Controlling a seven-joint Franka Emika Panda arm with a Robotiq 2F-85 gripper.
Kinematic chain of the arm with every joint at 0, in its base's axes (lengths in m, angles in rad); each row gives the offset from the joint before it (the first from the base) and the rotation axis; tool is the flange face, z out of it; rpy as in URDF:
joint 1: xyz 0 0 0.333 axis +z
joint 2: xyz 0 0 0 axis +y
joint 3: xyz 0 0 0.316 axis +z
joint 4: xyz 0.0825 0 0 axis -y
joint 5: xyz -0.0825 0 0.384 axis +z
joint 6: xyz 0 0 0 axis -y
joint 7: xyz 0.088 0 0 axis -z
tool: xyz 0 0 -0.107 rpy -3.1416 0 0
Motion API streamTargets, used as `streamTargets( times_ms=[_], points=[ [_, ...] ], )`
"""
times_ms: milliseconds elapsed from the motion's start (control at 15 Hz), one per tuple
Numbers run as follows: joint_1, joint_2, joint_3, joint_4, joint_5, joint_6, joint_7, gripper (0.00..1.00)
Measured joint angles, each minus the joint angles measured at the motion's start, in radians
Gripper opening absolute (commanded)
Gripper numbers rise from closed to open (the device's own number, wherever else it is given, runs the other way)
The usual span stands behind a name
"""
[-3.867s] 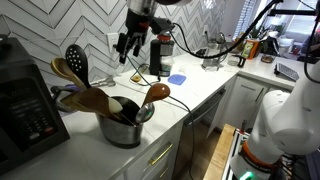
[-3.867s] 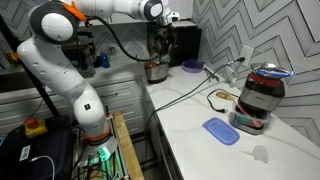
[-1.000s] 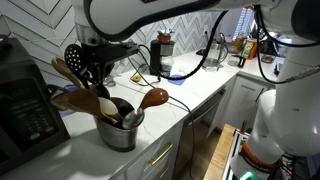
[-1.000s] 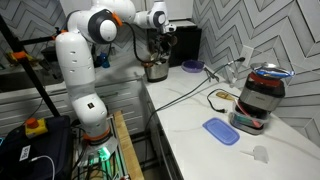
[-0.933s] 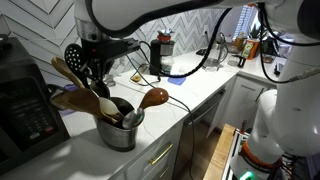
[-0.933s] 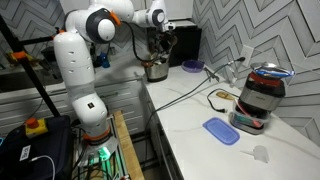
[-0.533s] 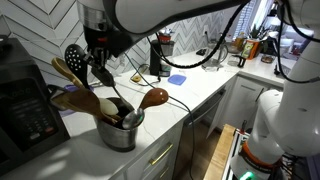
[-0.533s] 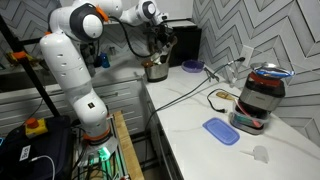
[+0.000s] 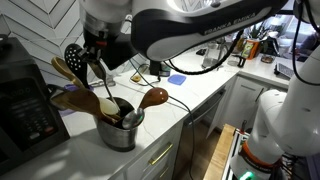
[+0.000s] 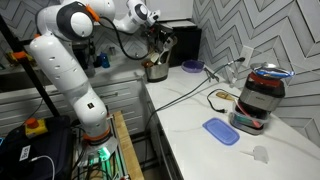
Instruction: Move the silver spatula in the silver bucket slightly to the right in the bucket
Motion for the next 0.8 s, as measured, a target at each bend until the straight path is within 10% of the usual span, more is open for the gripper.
streamTargets(
  times_ms=[800],
  points=[
    [-0.003, 0.01, 0.046, -0.047, -0.043, -0.057, 0.047, 0.01]
  ],
)
